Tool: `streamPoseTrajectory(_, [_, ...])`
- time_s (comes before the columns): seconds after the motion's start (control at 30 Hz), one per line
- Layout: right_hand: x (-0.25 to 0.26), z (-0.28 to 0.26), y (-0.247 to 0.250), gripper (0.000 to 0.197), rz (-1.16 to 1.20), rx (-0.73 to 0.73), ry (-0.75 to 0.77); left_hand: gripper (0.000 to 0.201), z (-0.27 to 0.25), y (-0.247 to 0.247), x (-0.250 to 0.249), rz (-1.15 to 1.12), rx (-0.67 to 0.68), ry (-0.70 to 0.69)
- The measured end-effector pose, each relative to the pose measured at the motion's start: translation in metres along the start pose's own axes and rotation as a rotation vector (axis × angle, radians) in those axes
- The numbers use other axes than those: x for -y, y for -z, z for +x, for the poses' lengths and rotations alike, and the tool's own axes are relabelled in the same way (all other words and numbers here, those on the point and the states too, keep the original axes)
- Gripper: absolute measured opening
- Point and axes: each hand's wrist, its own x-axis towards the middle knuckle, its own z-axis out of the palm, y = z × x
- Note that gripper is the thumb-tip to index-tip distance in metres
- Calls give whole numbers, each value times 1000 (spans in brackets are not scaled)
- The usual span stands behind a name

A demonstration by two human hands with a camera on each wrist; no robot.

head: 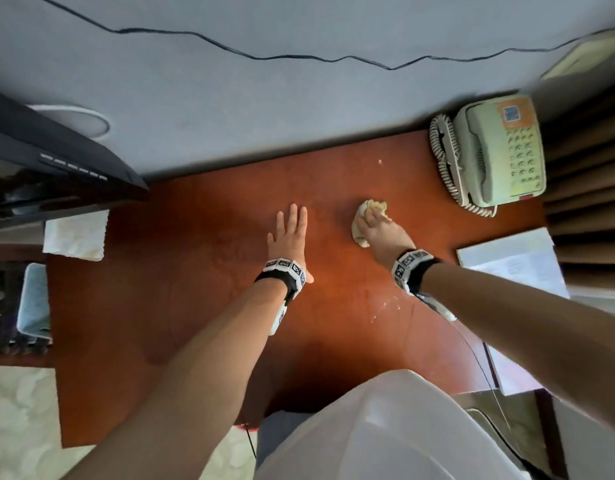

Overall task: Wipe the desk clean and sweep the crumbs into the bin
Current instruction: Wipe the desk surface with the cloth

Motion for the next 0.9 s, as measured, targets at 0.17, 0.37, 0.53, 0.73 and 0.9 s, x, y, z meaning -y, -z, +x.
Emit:
streamPoseTrajectory(0.17, [19,-103,-71,73,-60,119,186,170,-10,7,-27,33,-6,-60])
streamPoseTrajectory(0.37, [5,-140,-81,55,-188,43,417,171,-5,-6,-41,37,53,-66])
streamPoseTrajectory(0.53, [-15,-93,-50,65,-97,-11,318,172,-1,-11,-43,50,42,-78])
streamPoseTrajectory(0.73, [-38,36,49,59,53,-55,-82,174,3,-15,-41,78,39,-81])
streamPoseTrajectory(0.9, [-44,103,100,42,137,-104,-164,174,5,-16,-39,99,30,-85])
